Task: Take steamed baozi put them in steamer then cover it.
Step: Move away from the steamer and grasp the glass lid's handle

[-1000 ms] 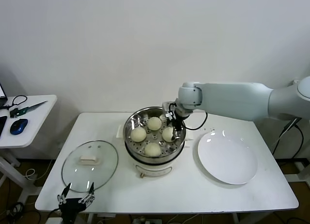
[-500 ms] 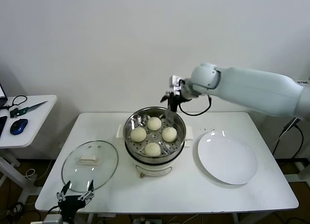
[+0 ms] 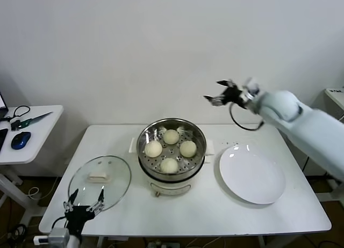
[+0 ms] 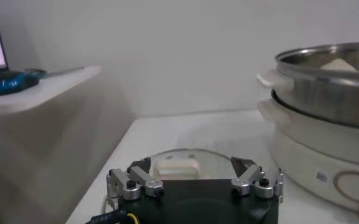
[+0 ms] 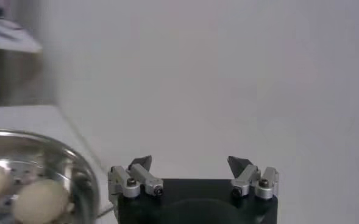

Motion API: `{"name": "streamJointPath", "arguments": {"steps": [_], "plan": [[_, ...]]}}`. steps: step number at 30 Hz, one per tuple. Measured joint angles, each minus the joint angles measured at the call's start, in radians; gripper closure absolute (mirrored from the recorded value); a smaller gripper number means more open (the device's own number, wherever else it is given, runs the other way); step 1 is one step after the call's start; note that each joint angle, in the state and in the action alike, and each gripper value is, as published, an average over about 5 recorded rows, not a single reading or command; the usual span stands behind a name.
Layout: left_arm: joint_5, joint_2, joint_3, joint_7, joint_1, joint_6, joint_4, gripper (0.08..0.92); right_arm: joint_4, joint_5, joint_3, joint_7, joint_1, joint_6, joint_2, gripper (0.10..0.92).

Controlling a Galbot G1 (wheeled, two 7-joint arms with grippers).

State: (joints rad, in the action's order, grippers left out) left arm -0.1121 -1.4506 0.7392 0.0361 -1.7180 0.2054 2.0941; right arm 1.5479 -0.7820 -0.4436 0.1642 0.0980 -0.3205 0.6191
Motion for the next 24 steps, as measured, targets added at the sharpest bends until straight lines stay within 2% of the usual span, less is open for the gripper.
{"name": "streamJointPath", "arguments": {"steps": [6,13,20,24], "plan": [[0.018,0.014,0.002,-0.004,0.025,-0.046,-0.021,0.177,0.059,0.091,0.401,-0.031,0.4,0.092,-0.01,0.203],[0.081,0.025,-0.004,-0.024,0.045,-0.115,-0.053,0.177,0.083,0.167,0.807,-0.033,0.853,0.238,0.082,0.203],[0.206,0.05,0.004,-0.061,0.052,-0.199,-0.094,0.177,0.094,0.238,1.007,-0.041,1.194,0.373,0.218,0.203],[0.353,0.074,0.012,-0.109,0.061,-0.259,-0.131,0.177,0.094,0.279,1.059,-0.051,1.303,0.43,0.297,0.203]]}}
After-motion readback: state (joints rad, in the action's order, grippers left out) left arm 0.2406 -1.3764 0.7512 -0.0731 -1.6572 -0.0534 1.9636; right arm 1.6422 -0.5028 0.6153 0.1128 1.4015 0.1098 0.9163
